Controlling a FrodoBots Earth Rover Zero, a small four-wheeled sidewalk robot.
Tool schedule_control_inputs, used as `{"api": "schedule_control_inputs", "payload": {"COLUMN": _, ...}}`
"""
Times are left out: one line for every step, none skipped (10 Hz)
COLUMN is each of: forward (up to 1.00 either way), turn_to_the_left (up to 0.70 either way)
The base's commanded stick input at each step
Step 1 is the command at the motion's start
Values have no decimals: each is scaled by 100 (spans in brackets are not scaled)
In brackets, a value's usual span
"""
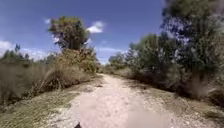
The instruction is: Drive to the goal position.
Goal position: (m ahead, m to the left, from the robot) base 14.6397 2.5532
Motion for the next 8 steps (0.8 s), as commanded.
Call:
{"api": "schedule_control_inputs", "payload": {"forward": 70, "turn_to_the_left": 0}}
{"api": "schedule_control_inputs", "payload": {"forward": 70, "turn_to_the_left": 0}}
{"api": "schedule_control_inputs", "payload": {"forward": 70, "turn_to_the_left": 0}}
{"api": "schedule_control_inputs", "payload": {"forward": 70, "turn_to_the_left": 0}}
{"api": "schedule_control_inputs", "payload": {"forward": 70, "turn_to_the_left": 0}}
{"api": "schedule_control_inputs", "payload": {"forward": 70, "turn_to_the_left": 0}}
{"api": "schedule_control_inputs", "payload": {"forward": 70, "turn_to_the_left": 0}}
{"api": "schedule_control_inputs", "payload": {"forward": 70, "turn_to_the_left": 0}}
